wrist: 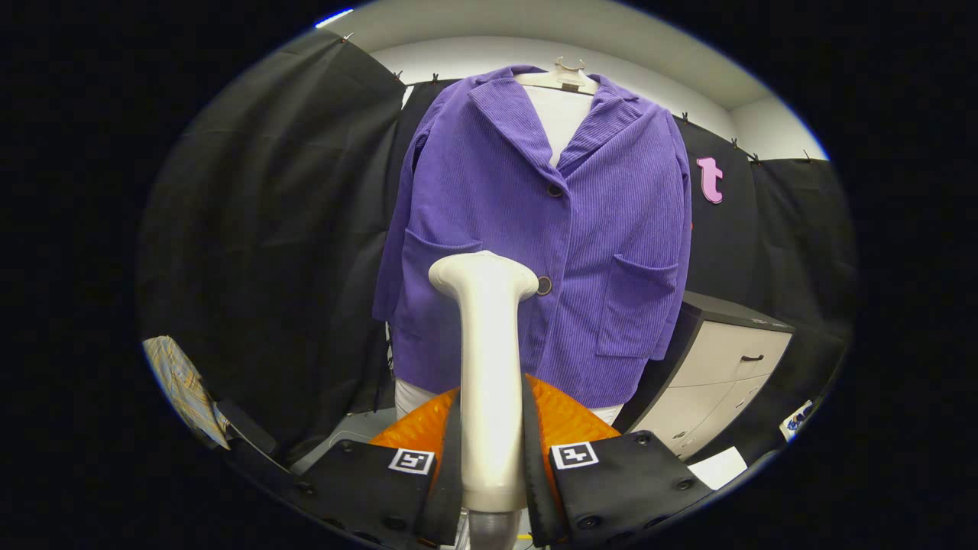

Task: Iron the clothes twice with a garment steamer, once on the left side and once on the right side.

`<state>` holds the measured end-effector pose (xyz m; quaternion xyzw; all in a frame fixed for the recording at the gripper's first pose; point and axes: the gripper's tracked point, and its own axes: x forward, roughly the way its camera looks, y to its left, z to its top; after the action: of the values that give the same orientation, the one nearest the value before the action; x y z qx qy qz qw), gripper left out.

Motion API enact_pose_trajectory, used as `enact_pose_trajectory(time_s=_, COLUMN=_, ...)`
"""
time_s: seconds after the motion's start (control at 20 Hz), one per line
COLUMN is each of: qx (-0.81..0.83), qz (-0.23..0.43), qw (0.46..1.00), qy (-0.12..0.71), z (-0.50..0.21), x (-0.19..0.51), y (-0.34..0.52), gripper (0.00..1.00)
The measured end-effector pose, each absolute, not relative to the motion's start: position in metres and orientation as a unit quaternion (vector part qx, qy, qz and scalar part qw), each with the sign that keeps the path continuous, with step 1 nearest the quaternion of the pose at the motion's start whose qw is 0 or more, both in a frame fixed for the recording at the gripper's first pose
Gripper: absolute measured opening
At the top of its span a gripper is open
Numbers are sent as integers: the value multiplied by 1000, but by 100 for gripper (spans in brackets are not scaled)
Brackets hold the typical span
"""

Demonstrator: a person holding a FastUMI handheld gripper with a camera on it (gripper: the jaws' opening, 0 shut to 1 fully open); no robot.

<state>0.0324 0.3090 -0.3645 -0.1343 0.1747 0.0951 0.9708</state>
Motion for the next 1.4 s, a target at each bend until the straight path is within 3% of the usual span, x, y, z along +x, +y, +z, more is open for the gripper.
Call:
enact_pose_trajectory(time_s=0.7, qx=-126, qz=93, qw=969, qy=192, z=-372, x=19, y=304, gripper=43)
enact_pose_trajectory(time_s=1.4, qx=-81, qz=114, qw=985, qy=104, z=-252, x=10, y=304, gripper=42)
